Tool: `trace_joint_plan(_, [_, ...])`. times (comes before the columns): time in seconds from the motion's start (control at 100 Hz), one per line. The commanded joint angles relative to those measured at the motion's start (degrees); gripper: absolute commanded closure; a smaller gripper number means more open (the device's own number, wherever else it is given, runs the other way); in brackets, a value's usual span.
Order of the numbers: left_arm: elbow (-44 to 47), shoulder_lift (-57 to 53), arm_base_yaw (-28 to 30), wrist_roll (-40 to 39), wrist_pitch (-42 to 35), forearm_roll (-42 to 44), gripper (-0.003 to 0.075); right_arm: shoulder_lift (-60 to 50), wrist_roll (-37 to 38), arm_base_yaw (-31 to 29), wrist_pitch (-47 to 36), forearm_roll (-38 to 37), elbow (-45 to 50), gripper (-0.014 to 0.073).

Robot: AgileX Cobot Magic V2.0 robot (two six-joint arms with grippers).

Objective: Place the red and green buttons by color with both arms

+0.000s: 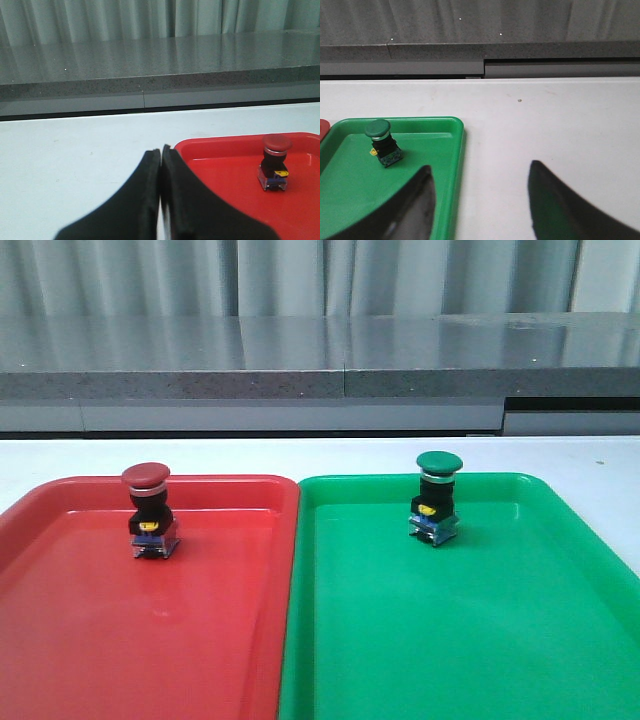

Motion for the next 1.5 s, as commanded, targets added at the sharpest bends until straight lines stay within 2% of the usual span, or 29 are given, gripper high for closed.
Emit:
trace_joint_plan(0.0, [1.5, -1.8, 0.1, -0.3, -5.0, 0.1, 0.0739, 0.5, -0.1, -0.2, -3.0, -1.8, -1.4, 0.0368])
trace_joint_plan(0.08, [1.5, -1.8, 0.1, -0.3, -5.0, 0.1, 0.0739, 0.5, -0.1, -0.2, -3.7, -1.8, -1.4, 0.0554])
trace_joint_plan(0.15, [1.5, -1.8, 0.1, -0.3, -5.0, 0.1, 0.0739, 0.5, -0.1, -0.2, -4.8, -1.8, -1.4, 0.0666])
trace_joint_plan(1.01, [1.5, -1.8, 0.1, -0.3, -5.0, 0.1, 0.0739, 0.4, -1.1, -0.5, -6.4, -2.3, -1.2, 0.0661])
trace_joint_plan(1.1, [1.5, -1.8, 0.1, -0.3, -5.0, 0.1, 0.0739, 0.3, -6.4, -1.9, -6.9, 2.4, -0.6, 0.0661])
trace_joint_plan(1.28, [1.5, -1.8, 0.1, -0.3, -5.0, 0.1, 0.0739, -3.2, -22.2, -8.7, -11.9, 18.6, 3.6, 0.0661])
trace_joint_plan(1.38, [1.5, -1.8, 0.1, -0.3, -5.0, 0.1, 0.0739, -7.7, -23.2, -12.1, -16.3, 20.9, 7.2, 0.0661])
trace_joint_plan(1.49, [1.5, -1.8, 0.1, -0.3, -5.0, 0.1, 0.0739, -13.9, -23.2, -14.5, -17.5, 21.3, 11.0, 0.0661])
